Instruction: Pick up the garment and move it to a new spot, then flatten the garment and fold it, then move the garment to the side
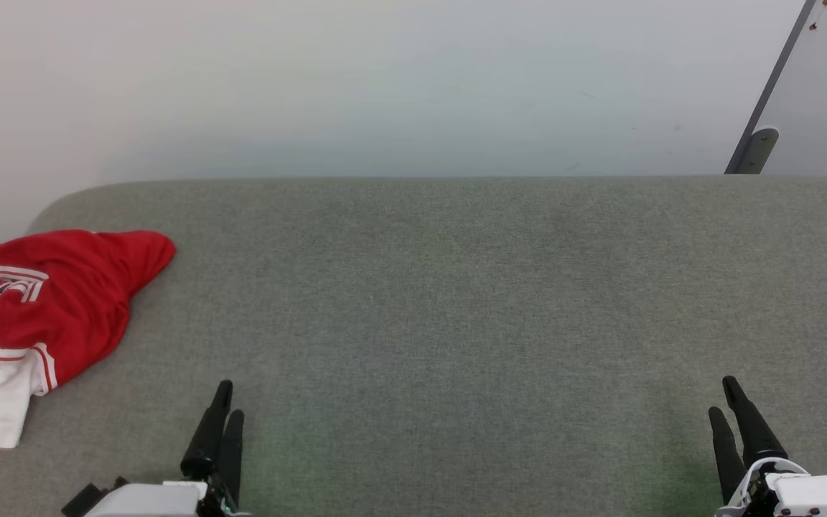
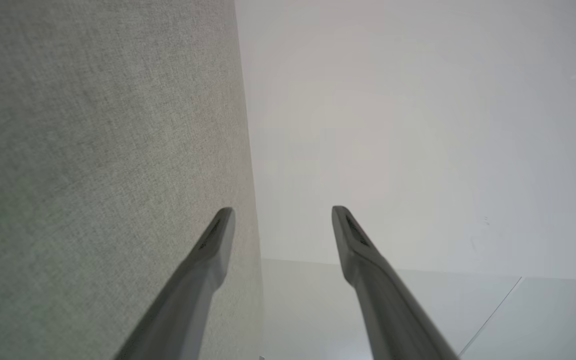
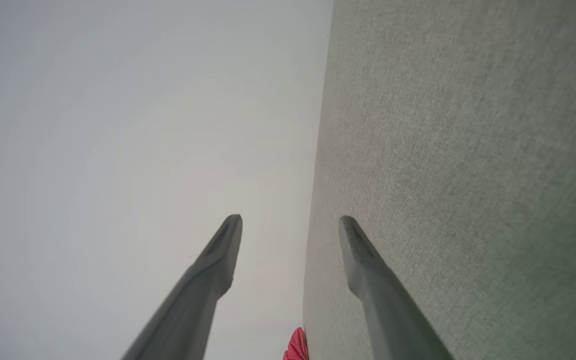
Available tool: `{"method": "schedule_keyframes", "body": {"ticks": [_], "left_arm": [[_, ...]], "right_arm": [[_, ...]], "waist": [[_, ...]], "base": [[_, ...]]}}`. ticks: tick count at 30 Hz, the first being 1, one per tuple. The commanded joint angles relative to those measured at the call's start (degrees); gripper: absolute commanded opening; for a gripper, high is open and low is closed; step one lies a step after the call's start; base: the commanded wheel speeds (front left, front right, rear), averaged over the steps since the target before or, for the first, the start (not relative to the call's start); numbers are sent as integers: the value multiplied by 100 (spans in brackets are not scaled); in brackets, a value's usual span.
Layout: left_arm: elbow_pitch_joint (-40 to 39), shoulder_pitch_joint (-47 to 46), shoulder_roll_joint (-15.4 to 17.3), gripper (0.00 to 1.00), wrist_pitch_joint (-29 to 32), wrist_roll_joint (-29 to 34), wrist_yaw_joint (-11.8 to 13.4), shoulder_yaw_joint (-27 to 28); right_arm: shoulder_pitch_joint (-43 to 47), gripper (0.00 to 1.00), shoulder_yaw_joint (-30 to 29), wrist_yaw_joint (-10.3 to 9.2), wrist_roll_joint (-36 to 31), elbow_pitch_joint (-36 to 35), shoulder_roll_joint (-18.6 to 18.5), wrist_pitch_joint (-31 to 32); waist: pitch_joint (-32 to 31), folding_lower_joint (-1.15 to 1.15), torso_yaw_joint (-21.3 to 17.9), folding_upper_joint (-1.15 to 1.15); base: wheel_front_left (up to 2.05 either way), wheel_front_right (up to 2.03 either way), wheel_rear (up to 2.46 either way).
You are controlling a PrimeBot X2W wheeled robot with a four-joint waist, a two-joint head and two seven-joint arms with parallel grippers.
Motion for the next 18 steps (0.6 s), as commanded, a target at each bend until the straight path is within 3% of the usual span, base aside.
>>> {"method": "schedule_keyframes", "body": {"ticks": [1,10,18], "left_arm": [[-143,-98,41,100,-43,71,29,-34],[-314,-71,174,100,-290,475,171,-235],[-363,-88,394,100,-521,1176,384,-482]], "right_arm": [[-137,100,41,0,-54,-113,-18,-43],[-186,100,242,-1,-354,-151,-119,-267],[-292,100,441,-1,-1052,-30,-324,-496]], "waist": [[-1,0,0,0],[-6,0,0,0],[-19,0,0,0]], "base": [[0,0,0],[0,0,0],[0,0,0]]}}
